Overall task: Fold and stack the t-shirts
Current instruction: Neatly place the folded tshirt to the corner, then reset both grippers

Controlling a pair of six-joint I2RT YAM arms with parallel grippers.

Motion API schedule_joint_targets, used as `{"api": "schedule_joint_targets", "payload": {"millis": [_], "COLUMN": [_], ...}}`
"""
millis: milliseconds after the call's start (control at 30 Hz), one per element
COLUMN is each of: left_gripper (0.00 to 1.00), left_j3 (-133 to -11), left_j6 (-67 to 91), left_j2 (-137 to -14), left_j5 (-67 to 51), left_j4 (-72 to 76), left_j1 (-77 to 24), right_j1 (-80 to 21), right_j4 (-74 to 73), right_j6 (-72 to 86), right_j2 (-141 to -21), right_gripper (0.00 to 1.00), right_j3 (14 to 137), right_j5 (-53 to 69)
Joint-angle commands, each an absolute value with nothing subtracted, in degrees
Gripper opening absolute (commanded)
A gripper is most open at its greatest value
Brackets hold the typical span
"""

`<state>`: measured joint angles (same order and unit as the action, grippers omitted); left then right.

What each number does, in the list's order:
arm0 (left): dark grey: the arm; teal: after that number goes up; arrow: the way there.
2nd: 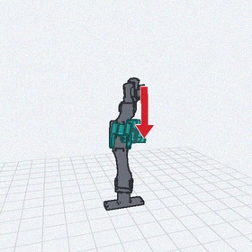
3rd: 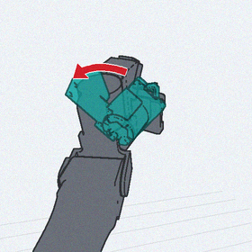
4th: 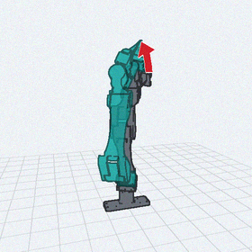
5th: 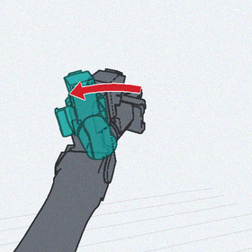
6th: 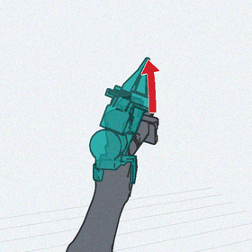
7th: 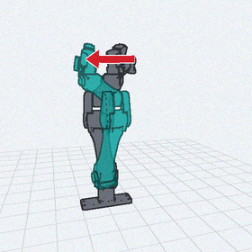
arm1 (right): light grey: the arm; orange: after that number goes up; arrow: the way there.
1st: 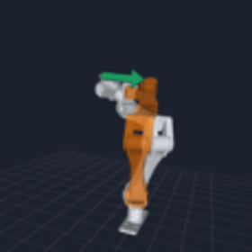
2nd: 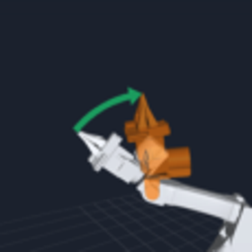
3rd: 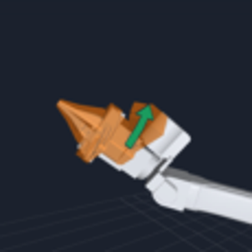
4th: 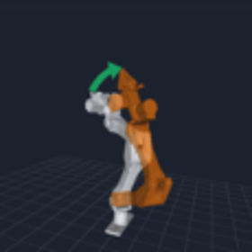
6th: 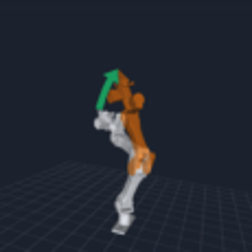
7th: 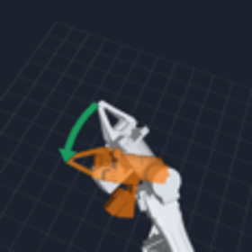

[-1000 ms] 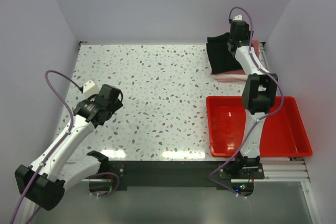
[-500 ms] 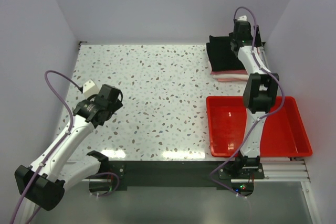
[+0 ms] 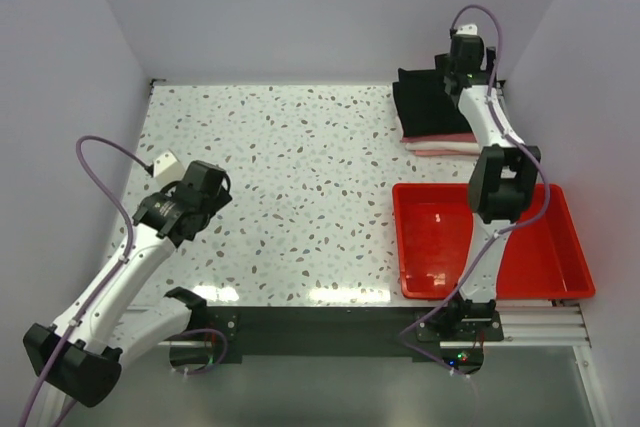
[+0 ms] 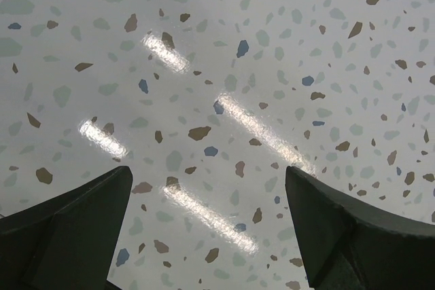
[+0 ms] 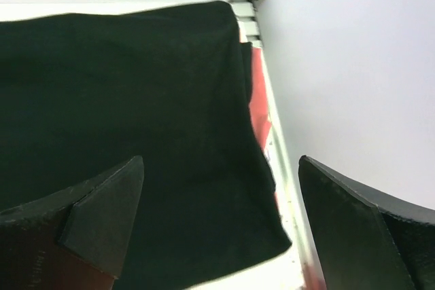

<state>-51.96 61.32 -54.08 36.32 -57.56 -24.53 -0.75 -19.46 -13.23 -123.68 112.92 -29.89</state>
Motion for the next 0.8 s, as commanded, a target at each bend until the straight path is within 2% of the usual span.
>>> {"api": "schedule_joint_targets", "payload": {"millis": [0,300,467,767], "left_gripper": [1.00,1.00,1.00,1.00], "left_j3": [-56.2,-55.4,-54.5,-47.0], "left_j6": [59.8,56.7,55.6,55.4], "left_j2": [-52.6,-50.7,-47.9,-39.6], "left_j5": [39.2,36.9,37.0,34.5], "left_j4": [-56.7,-51.9,-51.8,-46.9], "left_j1": [-24.6,-24.6,-24.6,-24.6], "right_j1": [-1.8,-6.4,-9.8,-9.9], "right_j4": [-22.1,-24.8,-22.9,-21.5], "right_j6": [-6.5,8.8,15.4,22.6], "right_j2": [-112.2,-93.4,-79.3,-54.2], "right_gripper": [0.99,0.99,0.99,0.99], "right_j3": [111.5,94.8,79.8,54.0], "right_j5": [-22.5,-14.0,-12.7,-6.0]}}
